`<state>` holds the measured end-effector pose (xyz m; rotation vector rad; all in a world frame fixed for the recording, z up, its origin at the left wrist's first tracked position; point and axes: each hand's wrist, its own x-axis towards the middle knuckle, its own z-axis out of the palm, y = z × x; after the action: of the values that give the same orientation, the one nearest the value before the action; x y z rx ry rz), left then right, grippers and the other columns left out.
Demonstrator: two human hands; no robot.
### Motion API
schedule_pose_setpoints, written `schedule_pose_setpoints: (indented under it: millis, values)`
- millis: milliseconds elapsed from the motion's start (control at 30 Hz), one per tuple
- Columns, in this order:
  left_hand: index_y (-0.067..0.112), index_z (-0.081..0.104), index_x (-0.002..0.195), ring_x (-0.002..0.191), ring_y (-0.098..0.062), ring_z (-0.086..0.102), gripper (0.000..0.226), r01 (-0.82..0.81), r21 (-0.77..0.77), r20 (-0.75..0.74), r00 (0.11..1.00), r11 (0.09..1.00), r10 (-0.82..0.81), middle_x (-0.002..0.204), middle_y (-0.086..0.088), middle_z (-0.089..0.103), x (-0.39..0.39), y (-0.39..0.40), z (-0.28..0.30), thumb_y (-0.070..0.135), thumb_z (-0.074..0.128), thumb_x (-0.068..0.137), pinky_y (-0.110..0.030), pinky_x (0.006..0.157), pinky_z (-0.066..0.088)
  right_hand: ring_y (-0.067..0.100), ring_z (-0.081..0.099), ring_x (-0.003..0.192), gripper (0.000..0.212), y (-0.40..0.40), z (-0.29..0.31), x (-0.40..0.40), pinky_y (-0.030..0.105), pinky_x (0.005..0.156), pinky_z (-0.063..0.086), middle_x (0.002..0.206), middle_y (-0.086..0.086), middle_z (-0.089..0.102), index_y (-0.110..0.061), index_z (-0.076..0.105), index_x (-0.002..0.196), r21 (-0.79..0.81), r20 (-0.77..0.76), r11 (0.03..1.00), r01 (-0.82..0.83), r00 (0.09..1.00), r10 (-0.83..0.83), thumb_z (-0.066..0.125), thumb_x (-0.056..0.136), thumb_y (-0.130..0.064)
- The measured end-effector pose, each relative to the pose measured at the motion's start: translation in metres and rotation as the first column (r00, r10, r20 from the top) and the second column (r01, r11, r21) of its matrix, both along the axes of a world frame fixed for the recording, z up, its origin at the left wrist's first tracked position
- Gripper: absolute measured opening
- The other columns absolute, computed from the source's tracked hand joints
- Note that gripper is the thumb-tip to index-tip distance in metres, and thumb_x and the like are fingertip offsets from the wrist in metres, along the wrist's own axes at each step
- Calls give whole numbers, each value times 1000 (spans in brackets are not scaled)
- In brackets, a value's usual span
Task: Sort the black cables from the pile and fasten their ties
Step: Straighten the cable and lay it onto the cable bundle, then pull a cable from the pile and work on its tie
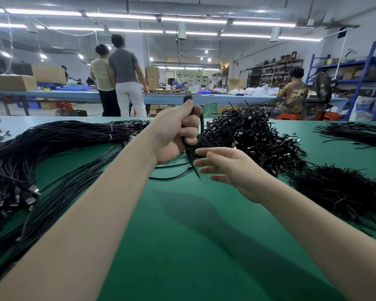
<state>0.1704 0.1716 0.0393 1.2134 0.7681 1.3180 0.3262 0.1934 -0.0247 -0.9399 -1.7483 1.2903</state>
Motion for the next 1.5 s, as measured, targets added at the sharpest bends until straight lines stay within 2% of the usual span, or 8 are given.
schedule_pose_setpoints:
  millis: [433,567,700,800,1100,1267,1367,1500]
  values:
    - [20,57,74,46,-7,50,39,-328,17,-431,850,945,303,75,4,52,20,8,-17,45,43,100,-24,56,40,12,58,54,23,-5,-3,-15,28,66,55,66,0,67,-16,67,82,-172,-250,984,49,964,-91,52,98,-22]
    - [17,55,80,83,-15,62,33,-165,-74,-196,969,983,148,104,-1,69,19,9,-18,37,41,102,-23,55,45,13,64,58,24,-3,-2,-10,29,66,49,67,-2,67,-19,61,84,-192,-209,980,-42,978,1,47,101,-29]
    - [14,55,81,79,-18,64,32,-148,-70,-123,983,986,139,88,-2,69,19,9,-23,34,42,102,-23,54,51,13,67,64,21,0,1,-5,25,61,50,73,-4,70,-19,63,89,-158,-160,987,-6,987,-20,47,100,-27]
    - [13,62,77,84,-26,60,36,-205,0,-195,960,979,201,84,-4,65,20,13,-25,36,45,100,-44,83,54,14,67,65,26,0,4,-6,26,59,52,62,-10,63,-16,63,91,-153,-243,988,-23,970,-15,49,99,-36]
    - [20,66,78,62,-3,64,33,-245,13,-309,921,969,237,66,14,68,24,17,-33,38,49,99,-17,58,47,15,49,54,24,-6,-5,-15,20,46,37,64,-3,49,-16,51,86,440,201,891,111,955,-219,47,98,-36]
    - [20,64,75,67,-11,57,33,-324,-40,-276,913,945,301,63,11,67,34,21,-45,34,48,100,-28,74,40,35,59,89,21,2,-26,-15,36,64,35,100,8,60,-18,40,95,716,468,684,143,628,-622,28,102,-34]
    - [21,65,76,67,-10,57,35,-327,-99,-310,908,940,283,67,12,68,39,24,-55,37,45,101,-27,71,38,35,61,87,19,10,-35,-10,35,62,32,100,8,62,-20,37,90,749,511,652,116,526,-680,27,102,-29]
    - [21,68,82,66,-8,68,35,-359,-36,-442,843,933,307,78,4,71,31,26,-67,45,48,98,-26,65,46,30,47,74,33,23,-38,0,32,63,33,74,4,47,-15,34,70,424,568,879,218,692,-445,27,100,-27]
